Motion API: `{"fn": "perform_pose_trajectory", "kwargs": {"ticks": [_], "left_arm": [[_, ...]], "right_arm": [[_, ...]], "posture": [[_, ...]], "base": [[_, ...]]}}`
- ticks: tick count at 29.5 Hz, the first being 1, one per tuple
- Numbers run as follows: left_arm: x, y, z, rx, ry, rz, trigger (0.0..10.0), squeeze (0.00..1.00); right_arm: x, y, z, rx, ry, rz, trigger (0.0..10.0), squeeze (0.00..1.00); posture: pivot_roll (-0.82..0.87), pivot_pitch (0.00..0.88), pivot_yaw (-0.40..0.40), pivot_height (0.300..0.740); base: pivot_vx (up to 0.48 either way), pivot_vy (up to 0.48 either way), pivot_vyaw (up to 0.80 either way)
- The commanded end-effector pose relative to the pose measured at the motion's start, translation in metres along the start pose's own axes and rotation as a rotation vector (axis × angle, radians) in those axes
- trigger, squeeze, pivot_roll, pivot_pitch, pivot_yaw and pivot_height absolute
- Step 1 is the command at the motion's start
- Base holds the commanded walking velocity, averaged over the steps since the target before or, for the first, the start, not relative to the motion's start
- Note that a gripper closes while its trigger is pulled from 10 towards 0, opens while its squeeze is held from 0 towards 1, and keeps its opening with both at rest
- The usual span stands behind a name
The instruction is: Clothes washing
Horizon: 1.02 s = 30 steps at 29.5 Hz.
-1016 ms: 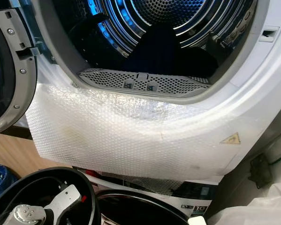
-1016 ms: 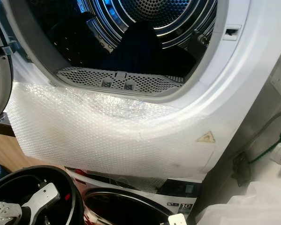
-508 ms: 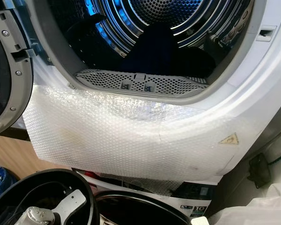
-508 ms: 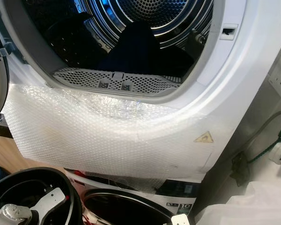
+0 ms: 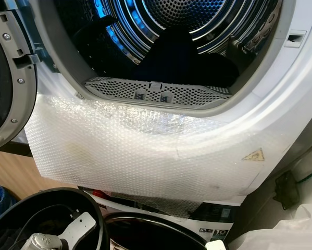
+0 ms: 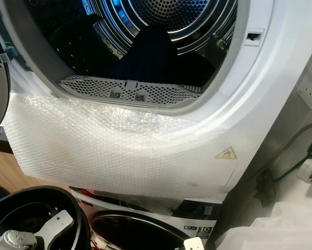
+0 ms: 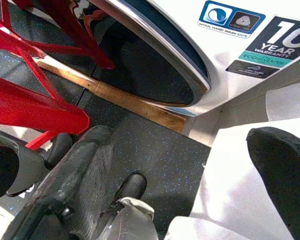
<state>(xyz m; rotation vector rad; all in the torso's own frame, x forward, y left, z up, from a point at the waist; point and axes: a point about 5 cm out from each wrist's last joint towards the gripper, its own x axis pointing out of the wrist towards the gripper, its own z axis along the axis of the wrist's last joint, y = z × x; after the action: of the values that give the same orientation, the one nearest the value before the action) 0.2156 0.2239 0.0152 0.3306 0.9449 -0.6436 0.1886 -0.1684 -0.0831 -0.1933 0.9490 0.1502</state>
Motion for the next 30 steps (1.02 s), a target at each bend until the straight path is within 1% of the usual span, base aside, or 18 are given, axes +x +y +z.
{"fn": "perform_pose_trajectory", "kwargs": {"ticks": [1, 7, 11, 13, 14, 15, 19, 21, 22, 23, 25, 26, 27, 29, 30], "left_arm": [[-0.001, -0.002, -0.019, -0.034, 0.08, 0.002, 0.0, 0.0], [-0.007, -0.003, -0.02, -0.052, 0.063, 0.032, 0.0, 0.0], [-0.011, -0.001, -0.02, -0.067, 0.051, 0.074, 0.0, 0.0], [-0.011, -0.001, -0.02, -0.067, 0.051, 0.074, 0.0, 0.0], [-0.013, -0.001, -0.021, -0.071, 0.049, 0.099, 0.0, 0.0], [-0.013, -0.001, -0.021, -0.071, 0.049, 0.099, 0.0, 0.0], [-0.019, -0.002, -0.019, -0.101, 0.026, 0.154, 0.0, 0.0], [-0.028, 0.0, -0.018, -0.122, 0.003, 0.205, 0.0, 0.0], [-0.028, 0.0, -0.018, -0.122, 0.003, 0.205, 0.0, 0.0], [-0.035, 0.003, -0.018, -0.126, -0.008, 0.252, 0.0, 0.0], [-0.043, 0.005, -0.017, -0.146, -0.032, 0.287, 0.0, 0.0], [-0.05, 0.004, -0.014, -0.172, -0.052, 0.308, 0.0, 0.0], [-0.054, 0.002, -0.013, -0.187, -0.063, 0.31, 0.0, 0.0], [-0.056, 0.0, -0.013, -0.198, -0.073, 0.308, 0.0, 0.0], [-0.059, 0.0, -0.013, -0.23, -0.098, 0.313, 0.0, 0.0]], "right_arm": [[0.001, 0.003, 0.001, -0.012, 0.007, 0.013, 10.0, 0.0], [0.001, 0.004, 0.004, -0.01, 0.006, 0.02, 10.0, 0.0], [0.001, 0.003, 0.004, -0.007, 0.005, 0.017, 10.0, 0.0], [0.001, 0.003, 0.004, -0.007, 0.005, 0.017, 10.0, 0.0], [0.001, 0.004, 0.005, -0.004, 0.004, 0.015, 10.0, 0.0], [0.001, 0.004, 0.005, -0.004, 0.004, 0.015, 10.0, 0.0], [0.001, 0.007, 0.003, -0.004, 0.006, 0.02, 10.0, 0.0], [0.001, 0.009, 0.001, -0.003, 0.01, 0.025, 10.0, 0.0], [0.001, 0.009, 0.001, -0.003, 0.01, 0.025, 10.0, 0.0], [0.001, 0.011, 0.0, -0.003, 0.013, 0.028, 10.0, 0.0], [0.001, 0.013, -0.001, -0.004, 0.015, 0.032, 10.0, 0.0], [0.001, 0.013, 0.0, -0.005, 0.015, 0.034, 10.0, 0.0], [0.001, 0.013, 0.001, -0.008, 0.015, 0.037, 10.0, 0.0], [0.001, 0.014, 0.001, -0.011, 0.015, 0.039, 10.0, 0.0], [0.002, 0.014, 0.002, -0.011, 0.014, 0.039, 10.0, 0.0]], "posture": [[0.25, 0.0, -0.021, 0.74], [0.26, 0.0, -0.025, 0.74], [0.25, 0.0, -0.013, 0.74], [0.25, 0.0, -0.013, 0.74], [0.25, 0.0, -0.007, 0.74], [0.25, 0.0, -0.007, 0.74], [0.25, 0.0, 0.0, 0.74], [0.26, 0.0, 0.006, 0.74], [0.26, 0.0, 0.006, 0.74], [0.27, 0.0, 0.008, 0.74], [0.29, 0.0, 0.006, 0.74], [0.31, 0.0, 0.004, 0.74], [0.31, 0.0, 0.002, 0.74], [0.31, 0.0, 0.002, 0.74], [0.33, 0.0, 0.0, 0.74]], "base": [[0.0, 0.0, 0.0], [0.0, 0.0, 0.0], [0.0, 0.0, 0.0], [0.0, 0.0, 0.0], [0.0, 0.0, 0.0], [0.0, 0.0, 0.0], [0.0, 0.0, 0.0], [0.0, 0.0, 0.0], [0.0, 0.0, 0.0], [0.0, 0.0, 0.0], [0.0, 0.0, 0.0], [0.0, 0.0, 0.0], [0.0, 0.0, 0.0], [0.0, 0.0, 0.0], [0.0, 0.0, 0.0]]}}
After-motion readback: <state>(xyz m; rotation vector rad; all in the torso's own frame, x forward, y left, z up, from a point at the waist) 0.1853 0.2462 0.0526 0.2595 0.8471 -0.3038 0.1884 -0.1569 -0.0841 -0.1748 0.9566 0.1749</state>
